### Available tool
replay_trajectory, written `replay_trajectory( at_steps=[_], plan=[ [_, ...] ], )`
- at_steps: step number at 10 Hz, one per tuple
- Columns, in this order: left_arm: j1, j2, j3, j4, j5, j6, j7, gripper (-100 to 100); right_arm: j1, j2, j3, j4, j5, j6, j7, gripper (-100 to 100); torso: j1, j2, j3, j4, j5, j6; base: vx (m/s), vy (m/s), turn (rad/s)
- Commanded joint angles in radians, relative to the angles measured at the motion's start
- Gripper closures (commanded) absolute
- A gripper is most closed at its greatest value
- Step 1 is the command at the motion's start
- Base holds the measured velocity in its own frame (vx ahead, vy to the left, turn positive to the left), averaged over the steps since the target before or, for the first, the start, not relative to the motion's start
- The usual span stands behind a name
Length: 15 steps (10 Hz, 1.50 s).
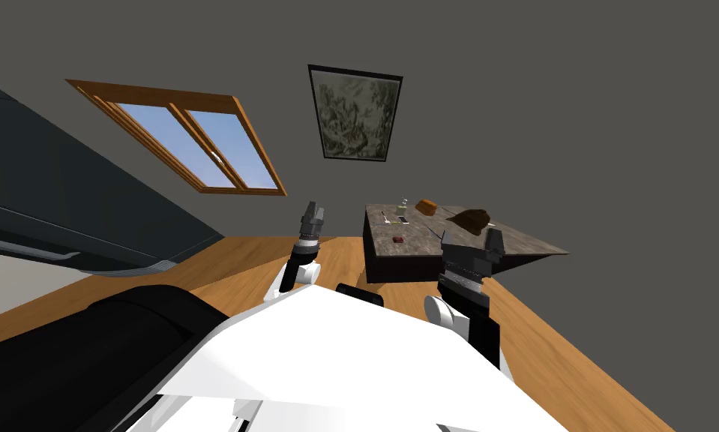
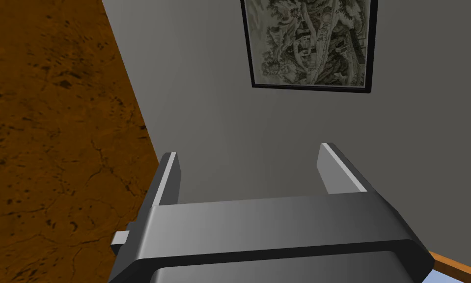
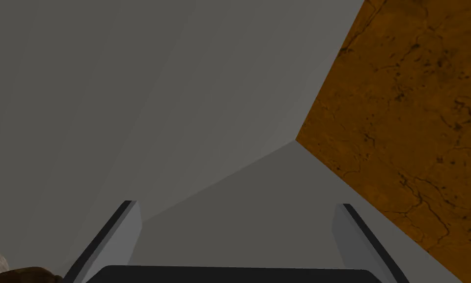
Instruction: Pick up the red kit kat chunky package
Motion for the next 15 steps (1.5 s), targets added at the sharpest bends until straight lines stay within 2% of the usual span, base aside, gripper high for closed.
replay_trajectory(
  at_steps=[1,4,5,8,9,10,11,13,14,15],
  plan=[
    [0.0,0.0,0.0,0.0,0.0,0.0,0.0,0,-0.005,-0.037,0.01,0.012,0.013,-0.008,0.005,-100,0.0,0.0,0.0,0.0,0.0,0.0,-0.03,-0.002,0.02],
    [0.0,0.0,0.0,0.0,0.0,0.0,0.0,0,-0.021,-0.124,0.05,0.062,0.062,-0.039,0.026,-100,0.0,0.006,0.003,0.001,0.0,0.0,-0.094,0.007,0.039],
    [0.0,0.0,0.0,0.0,0.0,0.0,0.0,0,-0.021,-0.134,0.05,0.062,0.062,-0.039,0.026,-100,0.001,0.007,0.004,0.002,0.0,0.0,-0.084,0.011,0.014],
    [0.0,0.0,0.0,0.0,0.0,0.0,0.0,0,-0.045,-0.236,0.117,0.143,0.131,-0.09,0.063,-100,0.001,0.008,0.005,0.002,0.0,0.0,-0.138,0.02,0.065],
    [0.0,0.0,0.0,0.0,0.0,0.0,0.0,0,-0.045,-0.251,0.117,0.143,0.131,-0.09,0.063,-100,0.002,0.011,0.006,0.002,0.0,0.0,-0.126,0.012,0.024],
    [0.0,0.0,0.0,0.0,0.0,0.0,0.0,0,-0.054,-0.286,0.145,0.178,0.157,-0.11,0.079,-100,0.001,0.009,0.006,0.002,0.0,0.0,-0.111,0.013,0.061],
    [0.0,0.0,0.0,0.0,0.0,0.0,0.0,0,-0.054,-0.294,0.145,0.178,0.157,-0.11,0.079,-100,0.001,0.008,0.005,0.002,0.0,0.0,-0.086,0.022,0.033],
    [0.0,0.0,0.0,0.0,0.0,0.0,0.0,0,-0.075,-0.362,0.209,0.246,0.209,-0.154,0.117,-100,0.002,0.006,0.004,0.001,0.0,0.0,-0.133,0.038,0.1],
    [0.0,0.0,0.0,0.0,0.0,0.0,0.0,0,-0.075,-0.382,0.209,0.26,0.209,-0.154,0.117,-100,0.002,0.01,0.006,0.002,0.0,0.0,-0.147,0.024,0.038],
    [0.0,0.0,0.0,0.0,0.0,0.0,0.0,0,-0.086,-0.417,0.243,0.29,0.236,-0.178,0.138,-100,0.001,0.01,0.006,0.002,0.0,0.0,-0.115,0.047,0.085]
  ],
)
